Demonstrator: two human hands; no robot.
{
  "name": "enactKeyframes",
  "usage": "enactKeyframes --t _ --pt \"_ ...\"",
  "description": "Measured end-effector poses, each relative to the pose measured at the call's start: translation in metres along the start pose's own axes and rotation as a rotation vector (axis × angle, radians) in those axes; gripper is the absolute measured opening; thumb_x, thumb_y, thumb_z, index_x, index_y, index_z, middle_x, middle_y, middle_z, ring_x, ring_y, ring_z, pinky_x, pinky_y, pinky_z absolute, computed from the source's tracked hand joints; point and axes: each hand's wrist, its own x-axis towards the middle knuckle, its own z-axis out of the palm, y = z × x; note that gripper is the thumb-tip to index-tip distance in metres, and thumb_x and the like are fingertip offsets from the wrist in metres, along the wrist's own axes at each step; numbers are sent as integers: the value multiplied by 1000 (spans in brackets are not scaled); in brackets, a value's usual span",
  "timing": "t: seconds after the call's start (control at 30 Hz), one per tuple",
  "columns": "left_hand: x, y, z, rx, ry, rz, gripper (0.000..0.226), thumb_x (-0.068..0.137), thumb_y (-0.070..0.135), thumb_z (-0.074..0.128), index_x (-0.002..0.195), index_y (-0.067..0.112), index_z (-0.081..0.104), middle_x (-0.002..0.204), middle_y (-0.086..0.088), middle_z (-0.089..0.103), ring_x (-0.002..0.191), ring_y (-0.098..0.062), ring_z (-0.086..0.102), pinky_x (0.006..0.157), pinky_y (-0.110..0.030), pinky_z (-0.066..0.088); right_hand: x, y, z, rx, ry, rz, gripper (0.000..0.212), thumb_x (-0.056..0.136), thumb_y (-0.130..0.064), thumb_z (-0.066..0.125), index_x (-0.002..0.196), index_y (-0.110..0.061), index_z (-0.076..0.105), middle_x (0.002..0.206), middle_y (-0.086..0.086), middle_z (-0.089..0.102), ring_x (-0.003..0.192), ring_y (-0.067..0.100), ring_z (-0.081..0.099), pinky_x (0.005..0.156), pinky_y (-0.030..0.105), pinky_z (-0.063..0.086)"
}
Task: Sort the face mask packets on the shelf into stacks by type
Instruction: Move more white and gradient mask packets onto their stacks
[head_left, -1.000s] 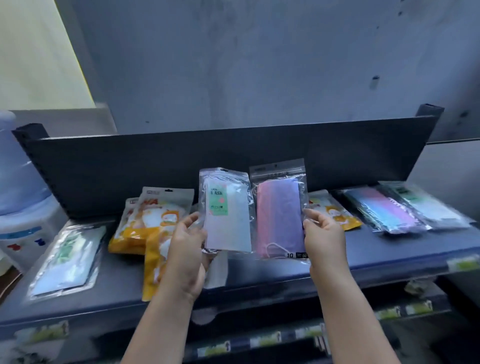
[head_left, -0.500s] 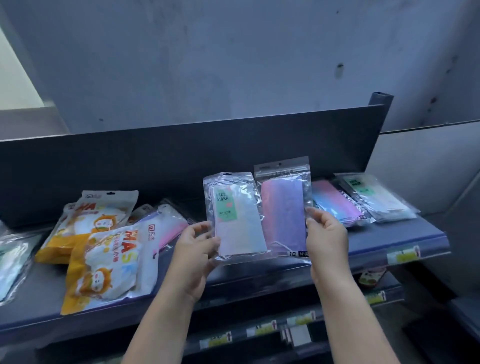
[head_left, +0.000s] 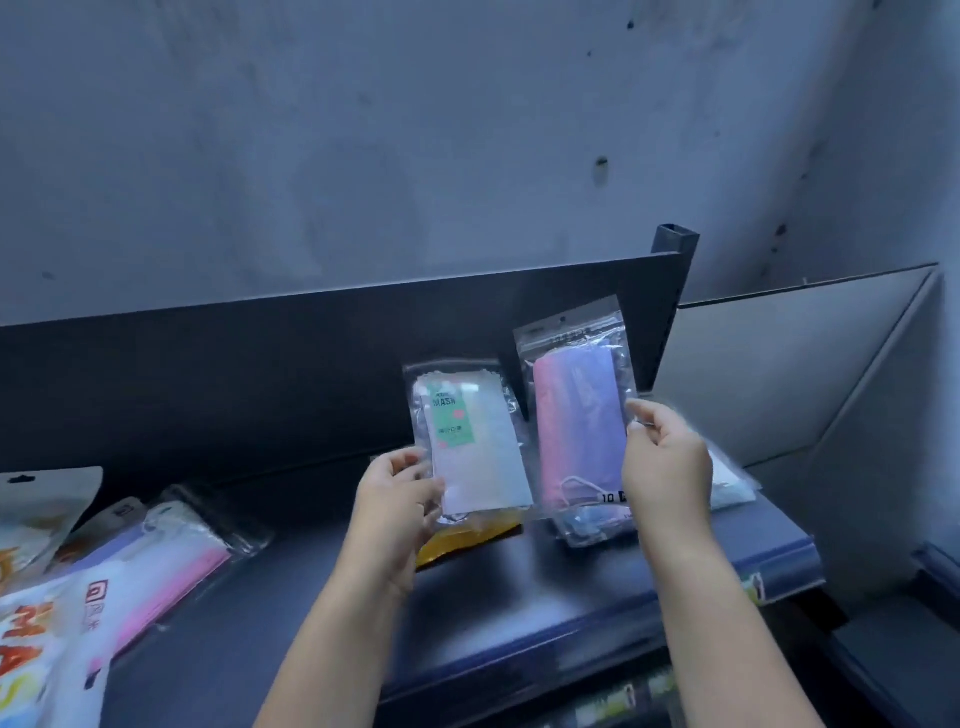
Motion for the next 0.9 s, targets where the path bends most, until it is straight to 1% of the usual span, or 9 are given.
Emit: enactKeyframes --t 0.1,0.23,0.3,0.47,0.57,0.63,0.73,0.83,0.9 --pt "16 -3 33 12 -43 3 38 92 -18 49 117 9 57 107 -10 79 78 -24 78 50 -31 56 34 12 -13 12 49 -11 37 102 -10 48 128 -22 72 127 -5 74 119 22 67 105 48 54" --pt "21 -15 70 36 -44 -12 39 93 -16 50 121 10 56 111 -9 77 78 -21 76 51 -28 51 63 33 -37 53 81 52 37 98 -10 50 122 -25 74 120 -6 76 113 22 71 101 48 57" --pt "20 -20 86 12 -44 -21 40 92 -18 49 122 8 56 112 -11 76 76 -19 75 47 -25 51 77 41 -50 88 93 85 37 95 -12 50 118 -26 75 117 -10 77 112 20 71 102 49 57" --pt "16 -34 112 -13 62 -2 40 92 -16 49 123 9 57 111 -10 77 69 -14 75 45 -25 50 110 53 -73 142 61 152 41 91 -15 49 118 -32 74 116 -14 76 111 17 72 102 50 58" --pt "4 -43 123 -7 111 6 41 92 -16 48 125 8 57 104 -8 76 61 -11 71 42 -25 44 123 59 -82 166 9 160 38 94 -12 50 118 -29 74 114 -13 76 106 19 74 96 46 61" --pt "-4 -47 127 -16 146 8 42 92 -16 48 123 9 57 101 -6 75 61 -11 71 40 -23 45 129 64 -85 181 -26 159 37 97 -8 50 120 -24 74 112 -10 76 105 19 73 91 39 61" --pt "-13 -54 130 -57 192 18 42 92 -15 50 123 12 58 103 -7 77 69 -15 71 44 -25 50 130 66 -90 220 -87 154 38 98 -5 50 124 -20 74 113 -12 75 104 14 71 87 30 57" --pt "-21 -60 129 -95 240 41 42 92 -14 51 124 13 59 94 -2 80 71 -18 69 58 -33 52 131 69 -93 238 -150 175 36 100 -5 52 125 -19 74 113 -7 77 100 14 72 89 34 59" --pt "-27 -63 126 -107 270 53 42 91 -14 50 123 12 59 88 1 81 70 -17 69 61 -35 52 131 73 -93 234 -195 200 34 99 -7 54 122 -22 75 109 -6 79 99 21 75 89 42 63"
